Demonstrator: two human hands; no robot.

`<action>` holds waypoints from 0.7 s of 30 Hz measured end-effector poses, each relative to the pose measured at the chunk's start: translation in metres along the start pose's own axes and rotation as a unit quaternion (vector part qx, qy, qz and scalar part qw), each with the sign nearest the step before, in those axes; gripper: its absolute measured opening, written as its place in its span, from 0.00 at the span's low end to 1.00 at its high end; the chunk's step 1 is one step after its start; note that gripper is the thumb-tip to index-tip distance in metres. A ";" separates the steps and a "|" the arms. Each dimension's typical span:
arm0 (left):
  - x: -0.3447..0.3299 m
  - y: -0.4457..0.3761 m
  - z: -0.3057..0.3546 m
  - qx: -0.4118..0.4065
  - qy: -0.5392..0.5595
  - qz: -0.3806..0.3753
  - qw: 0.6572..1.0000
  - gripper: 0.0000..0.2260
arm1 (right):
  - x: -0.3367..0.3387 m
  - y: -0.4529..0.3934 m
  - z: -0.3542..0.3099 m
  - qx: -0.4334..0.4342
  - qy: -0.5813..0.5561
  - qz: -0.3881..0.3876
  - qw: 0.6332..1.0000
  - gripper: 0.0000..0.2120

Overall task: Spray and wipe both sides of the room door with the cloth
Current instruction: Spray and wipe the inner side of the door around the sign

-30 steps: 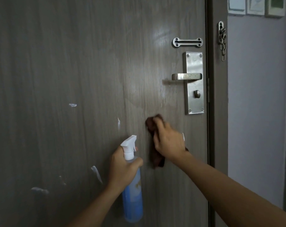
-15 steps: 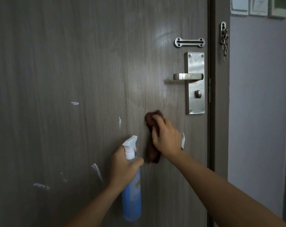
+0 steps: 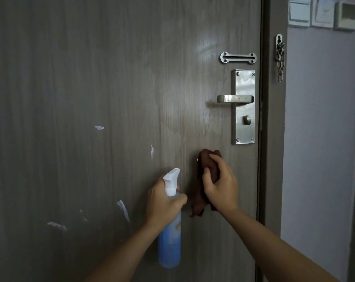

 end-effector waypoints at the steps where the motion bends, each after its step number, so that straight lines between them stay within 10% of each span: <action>1: 0.000 0.000 0.000 -0.006 -0.003 0.005 1.000 0.18 | 0.002 -0.001 -0.002 0.008 0.007 0.003 1.000 0.21; 16: 0.027 -0.004 0.011 -0.047 0.047 0.018 0.998 0.14 | -0.032 -0.054 -0.019 0.062 0.156 0.024 0.985 0.24; 21: 0.035 -0.006 0.016 -0.063 0.039 0.038 0.997 0.17 | -0.080 0.036 -0.032 0.282 0.242 -0.077 0.925 0.27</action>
Point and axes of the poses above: each hand's wrist, its own y-axis away from the middle knuckle, its own x-axis out of the back of the hand, z = x × y, the point moved 7 cm from there along -y, towards the middle knuckle, and after that the axes turned 11 degrees about y, right-handed, at the moved point
